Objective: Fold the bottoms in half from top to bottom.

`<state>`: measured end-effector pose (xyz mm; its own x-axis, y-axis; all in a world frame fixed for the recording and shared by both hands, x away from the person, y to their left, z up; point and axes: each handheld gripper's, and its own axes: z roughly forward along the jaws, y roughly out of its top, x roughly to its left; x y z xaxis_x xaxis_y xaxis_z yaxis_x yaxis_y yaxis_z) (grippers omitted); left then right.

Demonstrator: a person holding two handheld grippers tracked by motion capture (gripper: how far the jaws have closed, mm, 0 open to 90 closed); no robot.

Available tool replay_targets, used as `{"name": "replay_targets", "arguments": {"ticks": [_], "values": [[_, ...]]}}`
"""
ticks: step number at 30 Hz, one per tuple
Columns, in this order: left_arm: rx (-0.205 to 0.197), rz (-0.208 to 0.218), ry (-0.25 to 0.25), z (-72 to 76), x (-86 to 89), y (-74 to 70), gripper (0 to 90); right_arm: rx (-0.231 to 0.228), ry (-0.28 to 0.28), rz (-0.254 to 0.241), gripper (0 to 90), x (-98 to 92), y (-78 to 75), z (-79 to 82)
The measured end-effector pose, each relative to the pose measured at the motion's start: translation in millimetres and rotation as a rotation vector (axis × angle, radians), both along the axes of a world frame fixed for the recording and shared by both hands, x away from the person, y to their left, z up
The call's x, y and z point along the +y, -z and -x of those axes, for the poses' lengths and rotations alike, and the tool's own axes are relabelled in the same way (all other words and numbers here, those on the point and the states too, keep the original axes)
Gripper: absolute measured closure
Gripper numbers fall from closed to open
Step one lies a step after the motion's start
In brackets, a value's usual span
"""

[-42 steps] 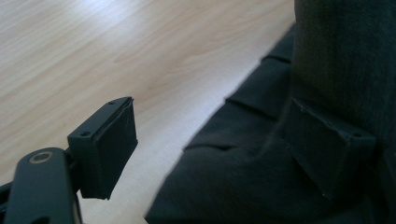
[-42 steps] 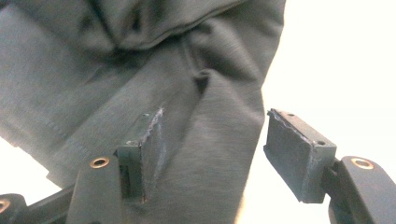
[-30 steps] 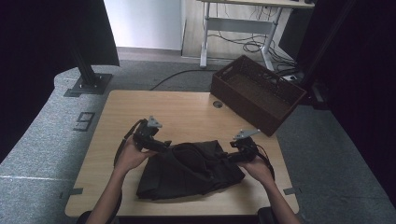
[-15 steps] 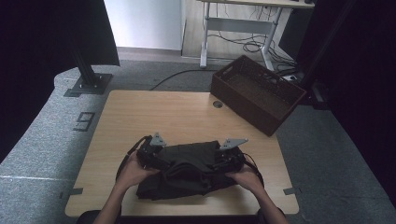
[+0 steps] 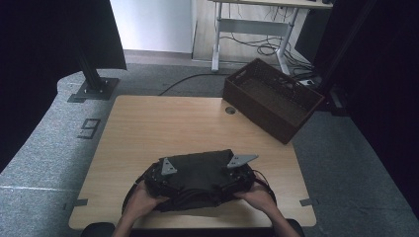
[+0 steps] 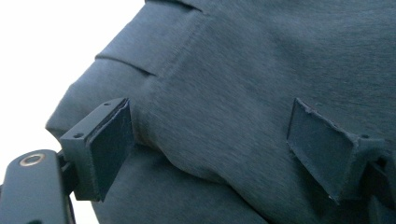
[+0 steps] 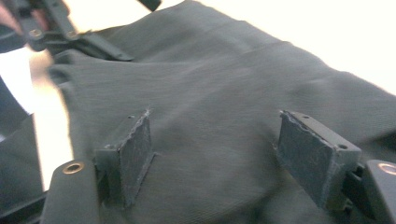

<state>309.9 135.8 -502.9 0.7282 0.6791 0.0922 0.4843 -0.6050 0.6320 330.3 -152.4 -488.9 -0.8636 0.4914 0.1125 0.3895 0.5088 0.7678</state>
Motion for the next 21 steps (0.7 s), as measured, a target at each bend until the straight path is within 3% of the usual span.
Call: {"name": "replay_targets", "arguments": {"ticks": [3, 7, 11, 13, 16, 18, 21], "values": [[0.006, -0.028, -0.008, 4.6, 0.7, 10.2, 13.3, -0.031, -0.016, 0.087, 23.2, 11.4, 18.6, 9.9], [0.018, -0.026, -0.028, 4.1, 1.6, 19.7, 12.2, -0.058, -0.011, 0.117, 23.7, 13.4, 34.7, 13.9], [0.019, -0.012, -0.022, 5.6, 5.8, 14.2, 13.0, -0.051, -0.003, 0.109, 22.0, 11.3, 29.3, 17.0], [0.001, 0.007, -0.050, 10.9, 18.5, 0.2, 13.4, -0.028, -0.015, 0.093, 18.0, 10.2, 25.3, 21.4], [-0.002, 0.049, -0.089, 16.6, 37.4, -10.1, 14.1, -0.030, -0.054, 0.112, 13.2, 11.4, 24.5, 32.4], [0.006, 0.041, -0.117, 19.6, 46.8, -8.9, 14.3, -0.056, -0.056, 0.144, 13.0, 11.7, 27.3, 38.7], [0.042, 0.012, -0.136, 21.9, 52.5, 5.1, 14.4, -0.072, -0.034, 0.163, 14.7, 8.6, 32.3, 42.1]]}}
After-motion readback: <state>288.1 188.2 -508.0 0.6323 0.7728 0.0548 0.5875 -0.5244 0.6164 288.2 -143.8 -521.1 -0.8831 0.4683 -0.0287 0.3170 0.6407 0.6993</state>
